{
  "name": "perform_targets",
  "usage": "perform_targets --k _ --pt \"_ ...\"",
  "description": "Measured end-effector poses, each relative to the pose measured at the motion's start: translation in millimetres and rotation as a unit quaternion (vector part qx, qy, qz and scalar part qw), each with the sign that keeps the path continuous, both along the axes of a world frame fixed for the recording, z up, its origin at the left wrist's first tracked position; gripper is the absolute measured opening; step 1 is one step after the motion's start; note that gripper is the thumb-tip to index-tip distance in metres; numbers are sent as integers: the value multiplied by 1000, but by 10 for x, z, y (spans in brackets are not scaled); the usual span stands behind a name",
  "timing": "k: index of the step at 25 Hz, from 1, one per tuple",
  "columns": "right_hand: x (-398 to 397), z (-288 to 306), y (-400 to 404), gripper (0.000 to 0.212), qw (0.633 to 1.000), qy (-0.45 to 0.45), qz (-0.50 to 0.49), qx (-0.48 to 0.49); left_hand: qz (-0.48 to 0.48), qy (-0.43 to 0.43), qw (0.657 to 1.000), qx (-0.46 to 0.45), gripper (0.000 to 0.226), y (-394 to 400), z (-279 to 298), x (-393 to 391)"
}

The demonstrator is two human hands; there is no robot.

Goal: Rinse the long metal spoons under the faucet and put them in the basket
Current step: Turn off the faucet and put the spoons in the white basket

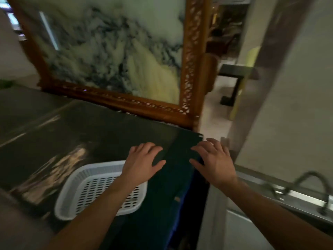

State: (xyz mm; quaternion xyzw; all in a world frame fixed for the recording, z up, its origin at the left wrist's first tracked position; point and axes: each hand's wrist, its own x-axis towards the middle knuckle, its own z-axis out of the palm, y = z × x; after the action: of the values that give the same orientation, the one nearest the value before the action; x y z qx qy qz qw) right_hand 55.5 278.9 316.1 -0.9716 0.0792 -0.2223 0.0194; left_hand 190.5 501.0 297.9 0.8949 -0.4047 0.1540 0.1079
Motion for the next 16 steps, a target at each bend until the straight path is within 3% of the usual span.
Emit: perform_targets --k 9,16 --pt "-2955 828 -1872 46 960 -62 -270 -34 -200 -20 977 -69 57 -2357 780 -1984" --pt "-4420 1050 -2245 48 935 -98 -340 -22 -273 -37 956 -101 59 -3210 1034 -3119"
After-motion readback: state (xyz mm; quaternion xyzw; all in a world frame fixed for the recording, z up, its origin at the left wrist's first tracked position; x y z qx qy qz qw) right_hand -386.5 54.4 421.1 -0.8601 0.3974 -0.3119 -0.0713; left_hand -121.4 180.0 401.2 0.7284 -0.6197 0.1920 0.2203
